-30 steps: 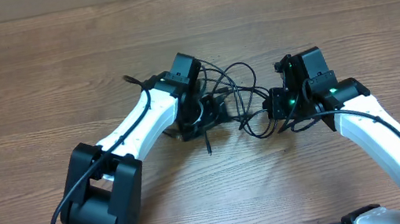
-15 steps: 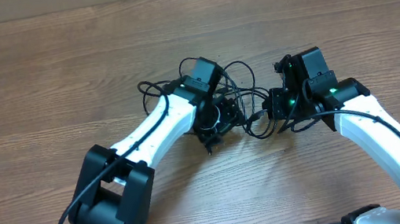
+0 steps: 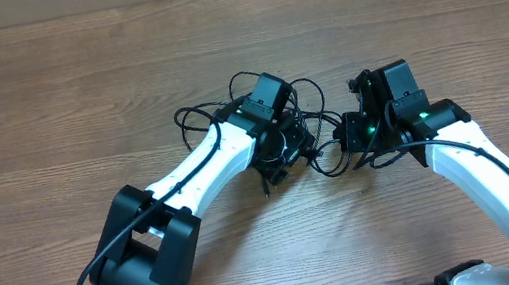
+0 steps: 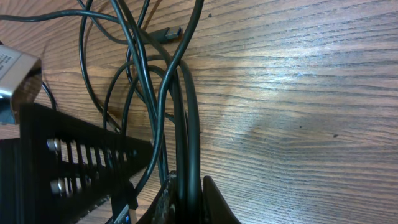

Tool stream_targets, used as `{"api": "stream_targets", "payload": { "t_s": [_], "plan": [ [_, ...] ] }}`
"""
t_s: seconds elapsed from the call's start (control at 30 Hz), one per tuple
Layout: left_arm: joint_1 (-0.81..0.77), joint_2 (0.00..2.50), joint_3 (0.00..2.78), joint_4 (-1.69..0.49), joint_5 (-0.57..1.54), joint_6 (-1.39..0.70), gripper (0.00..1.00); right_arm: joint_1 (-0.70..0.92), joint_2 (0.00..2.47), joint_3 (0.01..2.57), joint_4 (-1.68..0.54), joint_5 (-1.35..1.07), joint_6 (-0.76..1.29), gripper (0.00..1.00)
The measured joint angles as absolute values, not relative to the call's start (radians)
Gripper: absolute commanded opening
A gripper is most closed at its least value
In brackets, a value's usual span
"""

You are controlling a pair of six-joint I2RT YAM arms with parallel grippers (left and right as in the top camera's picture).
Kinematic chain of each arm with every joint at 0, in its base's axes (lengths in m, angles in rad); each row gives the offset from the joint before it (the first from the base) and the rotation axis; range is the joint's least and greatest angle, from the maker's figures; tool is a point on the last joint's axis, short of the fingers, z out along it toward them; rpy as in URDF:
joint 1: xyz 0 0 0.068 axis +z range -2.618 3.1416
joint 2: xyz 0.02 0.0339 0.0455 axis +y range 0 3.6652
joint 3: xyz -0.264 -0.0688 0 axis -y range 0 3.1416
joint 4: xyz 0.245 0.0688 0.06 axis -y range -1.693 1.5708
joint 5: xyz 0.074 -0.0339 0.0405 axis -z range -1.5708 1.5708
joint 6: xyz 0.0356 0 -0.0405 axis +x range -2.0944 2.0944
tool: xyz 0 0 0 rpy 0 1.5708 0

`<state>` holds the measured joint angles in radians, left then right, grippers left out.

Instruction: Untangle cables

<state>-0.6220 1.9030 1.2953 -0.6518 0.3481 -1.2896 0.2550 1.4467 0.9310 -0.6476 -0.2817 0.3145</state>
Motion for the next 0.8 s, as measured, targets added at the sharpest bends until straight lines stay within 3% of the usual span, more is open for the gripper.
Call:
{"api": "stream_targets", "payload": {
  "t_s": [0.07,0.1,0.4,0.8],
  "plan": [
    [-0.634,1.903,1.295,-0.653,0.347,-1.298,0.14,0.255,1.447,0.931,-0.647,-0.282,0.314,0.04],
    [-0.640,1.903,1.295,-0.655,0.347,-1.299,0.04,0.255,1.447,0.931,-0.648,-0.282,0.315,0.04],
    [-0.629,1.903,1.296,-0.837,0.311,-1.110,0.04,0.256,1.447,0.930,-0.657,-0.287,0.313,0.04],
    [-0.368,1.903,1.296,-0.954,0.191,-0.774,0.04,0.256,1.447,0.929,-0.639,-0.477,0.235,0.04]
  ]
}}
